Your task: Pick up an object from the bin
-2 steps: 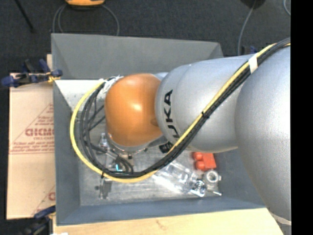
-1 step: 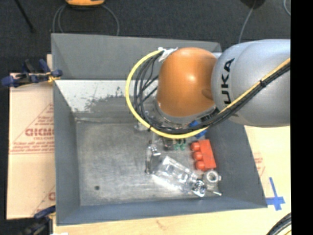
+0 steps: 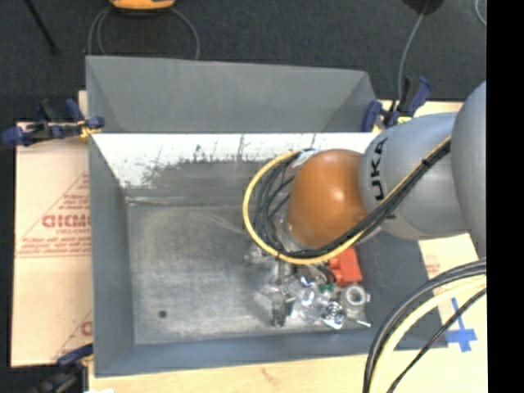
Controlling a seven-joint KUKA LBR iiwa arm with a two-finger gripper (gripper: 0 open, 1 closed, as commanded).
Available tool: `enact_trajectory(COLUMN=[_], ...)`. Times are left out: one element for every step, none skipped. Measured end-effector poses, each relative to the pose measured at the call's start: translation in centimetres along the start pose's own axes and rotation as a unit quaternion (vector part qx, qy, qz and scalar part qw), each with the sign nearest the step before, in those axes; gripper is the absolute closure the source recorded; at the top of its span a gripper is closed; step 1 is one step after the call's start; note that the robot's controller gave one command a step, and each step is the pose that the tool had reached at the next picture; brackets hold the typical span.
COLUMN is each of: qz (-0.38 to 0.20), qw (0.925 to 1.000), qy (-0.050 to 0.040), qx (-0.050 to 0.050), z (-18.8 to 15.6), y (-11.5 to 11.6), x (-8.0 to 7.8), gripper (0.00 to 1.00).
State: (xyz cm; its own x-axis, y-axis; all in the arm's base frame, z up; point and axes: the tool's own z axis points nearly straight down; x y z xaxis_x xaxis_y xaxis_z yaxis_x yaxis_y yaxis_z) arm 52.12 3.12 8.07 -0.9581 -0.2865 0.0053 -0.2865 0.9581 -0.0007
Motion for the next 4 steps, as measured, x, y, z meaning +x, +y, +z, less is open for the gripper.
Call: enact_trajectory(qz=[0.067,0.062,0.093,0.036], qw=[0.9977,0.9981,0.9956,0.9993], qy=[-0.0057,-0.0077,-0.0055,-0.0072], qx=[-0.001,-0.002,-0.003,-0.007], z=[-2.0,0.5,-2.4,-1.4], y=[-4.9,-11.7,-15.6,-16.0], x=[-5.6,-5.2,-1.2,-1.7], gripper=[0.0,0.0,0.0,0.0])
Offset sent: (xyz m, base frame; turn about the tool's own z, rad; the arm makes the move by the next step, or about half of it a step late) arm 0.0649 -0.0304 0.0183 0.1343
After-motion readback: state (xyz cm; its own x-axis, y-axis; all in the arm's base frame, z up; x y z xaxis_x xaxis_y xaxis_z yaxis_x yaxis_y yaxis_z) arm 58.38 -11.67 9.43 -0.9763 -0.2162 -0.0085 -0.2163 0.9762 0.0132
